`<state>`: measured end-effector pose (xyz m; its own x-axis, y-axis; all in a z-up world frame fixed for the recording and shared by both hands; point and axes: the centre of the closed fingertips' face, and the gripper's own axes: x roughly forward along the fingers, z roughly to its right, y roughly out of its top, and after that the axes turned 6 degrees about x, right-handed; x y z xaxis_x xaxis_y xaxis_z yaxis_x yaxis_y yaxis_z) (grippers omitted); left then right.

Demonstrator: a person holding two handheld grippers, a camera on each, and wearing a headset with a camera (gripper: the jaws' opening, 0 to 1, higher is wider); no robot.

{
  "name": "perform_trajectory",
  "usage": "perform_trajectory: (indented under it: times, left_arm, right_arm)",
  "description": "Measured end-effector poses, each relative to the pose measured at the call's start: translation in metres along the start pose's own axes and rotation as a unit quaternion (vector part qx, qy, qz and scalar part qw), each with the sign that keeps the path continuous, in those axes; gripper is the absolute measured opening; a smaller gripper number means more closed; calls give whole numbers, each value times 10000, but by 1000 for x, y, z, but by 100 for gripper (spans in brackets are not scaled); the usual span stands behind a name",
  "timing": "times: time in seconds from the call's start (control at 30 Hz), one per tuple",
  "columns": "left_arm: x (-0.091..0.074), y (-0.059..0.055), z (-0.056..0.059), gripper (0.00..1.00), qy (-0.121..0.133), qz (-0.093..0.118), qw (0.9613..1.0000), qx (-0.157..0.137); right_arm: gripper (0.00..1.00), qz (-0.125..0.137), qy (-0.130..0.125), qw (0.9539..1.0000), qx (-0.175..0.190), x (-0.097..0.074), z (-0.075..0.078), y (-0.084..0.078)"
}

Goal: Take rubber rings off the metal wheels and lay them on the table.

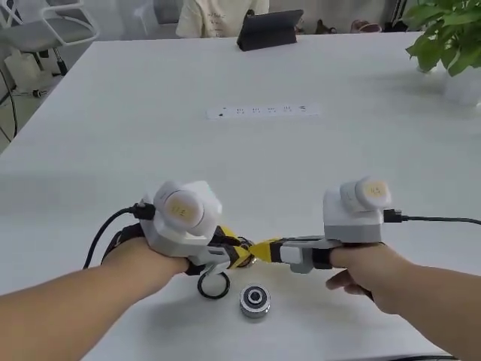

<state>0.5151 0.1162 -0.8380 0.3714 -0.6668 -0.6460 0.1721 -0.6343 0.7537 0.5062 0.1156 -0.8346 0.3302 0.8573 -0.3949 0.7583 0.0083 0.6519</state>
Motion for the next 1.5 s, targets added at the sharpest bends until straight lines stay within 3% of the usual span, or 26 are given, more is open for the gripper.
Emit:
perform_trajectory:
  times: [0.37, 0.9, 1.5]
  left_arm:
    - [1, 0, 0, 8, -53, -61, 9999, -75]
    - [-7, 3, 8, 19, -157, -36, 9998, -65]
    - [-34, 11, 13, 30, -140, 228, 9996, 105]
  right_arm:
    - [0, 11, 20, 10000, 11, -1, 0, -1]
    - [0, 152, 95, 9998, 70, -4, -5, 5]
    - [0, 260, 214, 9993, 161, -6, -13, 10]
